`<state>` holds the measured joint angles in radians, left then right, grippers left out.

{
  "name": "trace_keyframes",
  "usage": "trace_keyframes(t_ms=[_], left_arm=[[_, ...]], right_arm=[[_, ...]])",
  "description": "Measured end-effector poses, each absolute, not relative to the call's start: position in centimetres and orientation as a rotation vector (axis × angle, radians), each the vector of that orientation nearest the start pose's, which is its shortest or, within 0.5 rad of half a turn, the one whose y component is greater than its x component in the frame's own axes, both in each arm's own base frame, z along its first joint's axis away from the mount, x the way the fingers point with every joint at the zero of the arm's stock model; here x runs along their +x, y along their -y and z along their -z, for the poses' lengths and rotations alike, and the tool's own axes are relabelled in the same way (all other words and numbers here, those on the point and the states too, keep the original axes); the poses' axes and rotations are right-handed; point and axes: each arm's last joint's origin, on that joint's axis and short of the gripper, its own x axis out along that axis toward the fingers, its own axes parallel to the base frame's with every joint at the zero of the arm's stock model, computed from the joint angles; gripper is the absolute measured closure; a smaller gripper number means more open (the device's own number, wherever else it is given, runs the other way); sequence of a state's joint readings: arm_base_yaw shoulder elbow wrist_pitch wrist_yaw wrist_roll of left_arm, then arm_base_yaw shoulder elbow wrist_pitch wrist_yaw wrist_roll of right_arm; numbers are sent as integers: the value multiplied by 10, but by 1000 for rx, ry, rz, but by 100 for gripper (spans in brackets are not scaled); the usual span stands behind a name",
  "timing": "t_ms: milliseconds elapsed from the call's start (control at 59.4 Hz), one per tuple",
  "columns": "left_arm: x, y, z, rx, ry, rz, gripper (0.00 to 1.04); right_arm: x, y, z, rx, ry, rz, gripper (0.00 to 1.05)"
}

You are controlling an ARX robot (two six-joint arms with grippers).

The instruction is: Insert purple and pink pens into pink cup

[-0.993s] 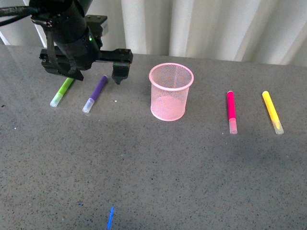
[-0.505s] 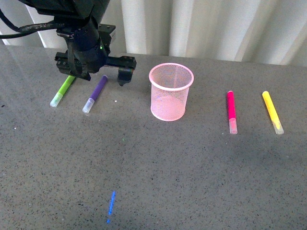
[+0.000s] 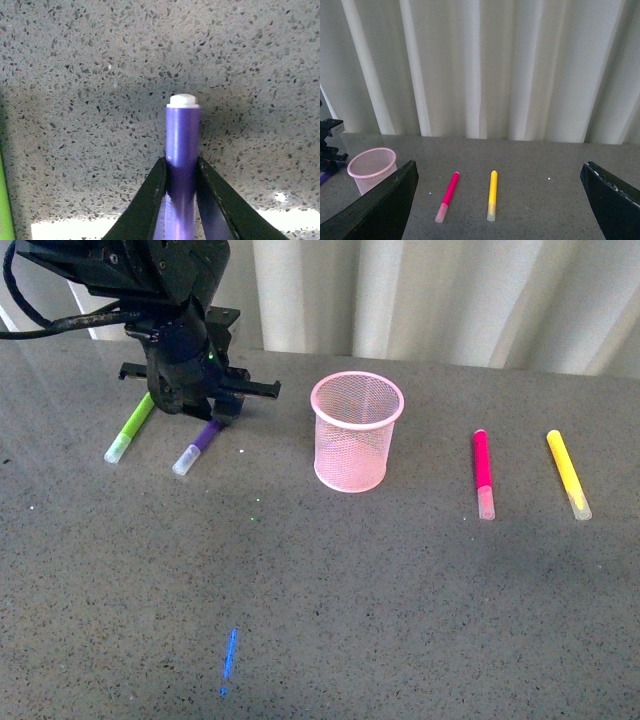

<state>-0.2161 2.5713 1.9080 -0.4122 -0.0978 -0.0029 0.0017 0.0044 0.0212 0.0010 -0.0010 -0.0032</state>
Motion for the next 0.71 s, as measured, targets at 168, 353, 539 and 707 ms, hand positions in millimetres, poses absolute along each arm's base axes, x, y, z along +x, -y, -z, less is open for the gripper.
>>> trace_keyframes(t_ms=[168,353,539,707], left_arm=[[507,111,-56,167,-1049,106,92],[504,111,-54,168,-1024,107,92],[498,107,-63,148,-957,114,92],[494,93,-104,107,-819,106,92]], right_arm=[[97,0,-170,-3,18,-3,7],[97,0,-170,-3,17,-3,7],[97,0,-170,-3,18,-3,7],[97,0,-170,-3,17,-3,7]])
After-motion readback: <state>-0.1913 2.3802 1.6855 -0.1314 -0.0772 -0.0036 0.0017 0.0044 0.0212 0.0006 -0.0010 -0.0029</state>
